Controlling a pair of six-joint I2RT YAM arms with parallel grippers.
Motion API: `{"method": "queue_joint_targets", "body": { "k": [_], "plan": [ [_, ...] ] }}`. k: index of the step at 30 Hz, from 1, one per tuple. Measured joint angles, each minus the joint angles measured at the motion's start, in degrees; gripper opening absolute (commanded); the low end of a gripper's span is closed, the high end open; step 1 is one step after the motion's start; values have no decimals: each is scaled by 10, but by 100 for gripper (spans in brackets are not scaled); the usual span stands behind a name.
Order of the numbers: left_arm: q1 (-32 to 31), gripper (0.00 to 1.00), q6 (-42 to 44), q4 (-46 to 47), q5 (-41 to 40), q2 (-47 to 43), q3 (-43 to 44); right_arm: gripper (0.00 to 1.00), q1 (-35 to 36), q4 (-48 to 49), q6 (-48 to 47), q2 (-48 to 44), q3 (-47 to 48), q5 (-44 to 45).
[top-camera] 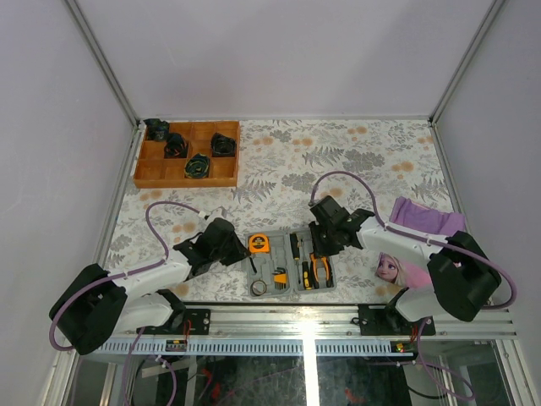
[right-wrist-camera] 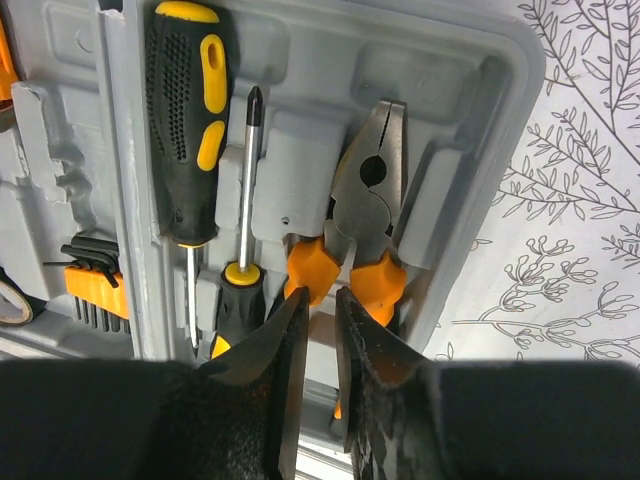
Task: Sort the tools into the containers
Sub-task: Adjust the pliers in the storage box.
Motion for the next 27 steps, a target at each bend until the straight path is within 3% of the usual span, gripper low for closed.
{"method": "queue_joint_targets", "body": {
  "k": [10, 16, 27],
  "plan": [
    [1, 0, 0, 2, 0, 1, 0, 14, 7, -20, 1, 30, 26, 0],
    [1, 0, 0, 2, 0, 1, 0, 1, 16, -42, 2, 52, 47, 12],
    [1, 0, 0, 2, 0, 1, 0, 0, 59, -109, 0, 131, 105, 68]
  ]
}}
